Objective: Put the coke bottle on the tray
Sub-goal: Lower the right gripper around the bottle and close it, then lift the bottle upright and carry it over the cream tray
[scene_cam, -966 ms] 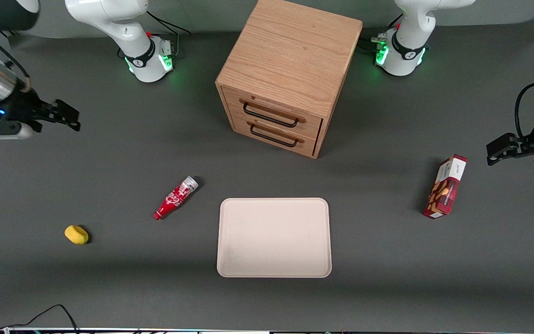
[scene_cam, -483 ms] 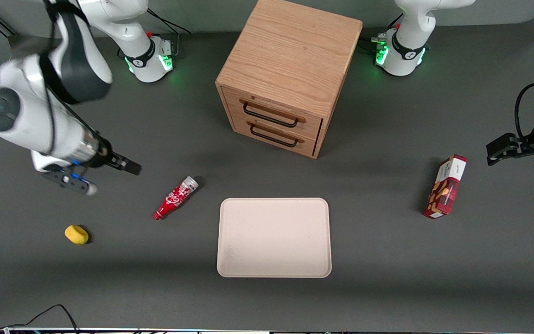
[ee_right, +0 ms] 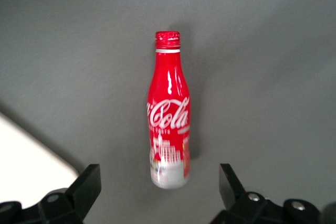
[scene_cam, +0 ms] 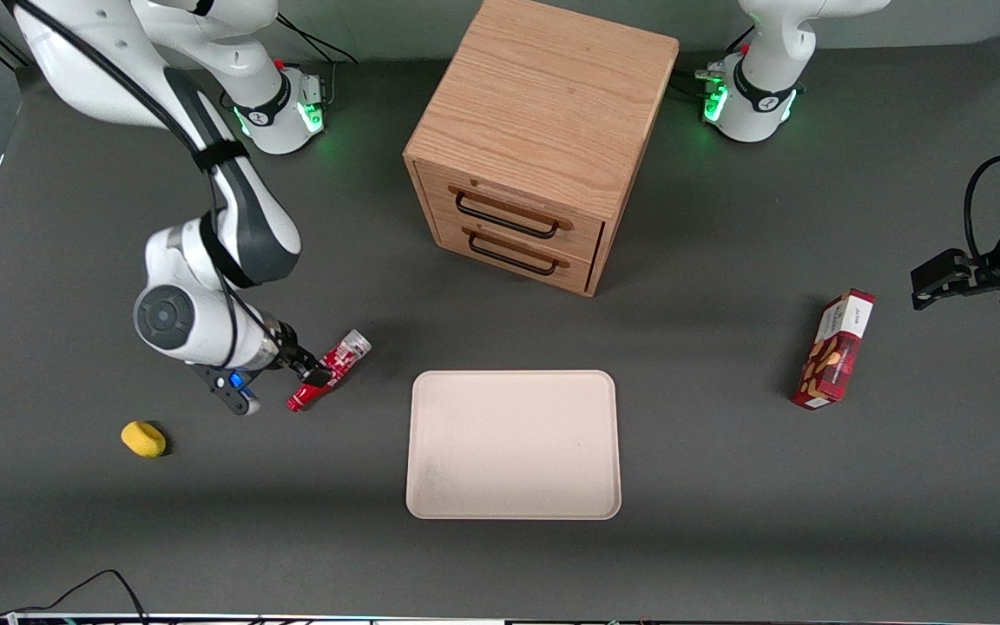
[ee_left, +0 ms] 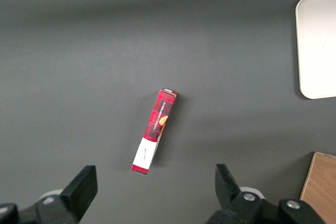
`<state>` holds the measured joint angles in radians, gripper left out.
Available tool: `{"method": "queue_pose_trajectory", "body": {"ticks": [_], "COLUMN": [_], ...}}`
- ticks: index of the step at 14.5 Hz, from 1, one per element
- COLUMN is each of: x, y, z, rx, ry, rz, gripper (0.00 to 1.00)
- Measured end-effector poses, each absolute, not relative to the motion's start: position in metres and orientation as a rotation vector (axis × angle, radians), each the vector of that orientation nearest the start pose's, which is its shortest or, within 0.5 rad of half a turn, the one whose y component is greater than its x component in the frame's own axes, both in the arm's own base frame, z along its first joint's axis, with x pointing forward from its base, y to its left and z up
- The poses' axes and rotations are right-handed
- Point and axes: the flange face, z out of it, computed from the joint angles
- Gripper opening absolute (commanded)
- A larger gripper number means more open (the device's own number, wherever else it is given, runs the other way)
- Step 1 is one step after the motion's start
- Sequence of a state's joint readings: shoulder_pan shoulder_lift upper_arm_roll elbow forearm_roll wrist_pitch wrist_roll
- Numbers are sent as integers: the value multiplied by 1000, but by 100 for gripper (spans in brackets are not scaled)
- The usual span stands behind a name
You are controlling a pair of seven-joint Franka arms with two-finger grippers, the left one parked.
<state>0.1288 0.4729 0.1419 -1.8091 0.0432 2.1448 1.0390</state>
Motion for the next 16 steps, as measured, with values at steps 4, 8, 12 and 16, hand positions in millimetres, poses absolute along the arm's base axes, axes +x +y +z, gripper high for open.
{"method": "queue_pose_trajectory", "body": {"ticks": [4, 8, 12, 16], "x": [603, 598, 596, 602], "y": [161, 157, 157, 158], "z": [207, 184, 178, 185], "rx": [-2859, -2849, -2851, -2845], "ry": [1288, 1303, 1303, 1293], "rz": [285, 279, 278, 240], "gripper": [100, 72, 6, 0]}}
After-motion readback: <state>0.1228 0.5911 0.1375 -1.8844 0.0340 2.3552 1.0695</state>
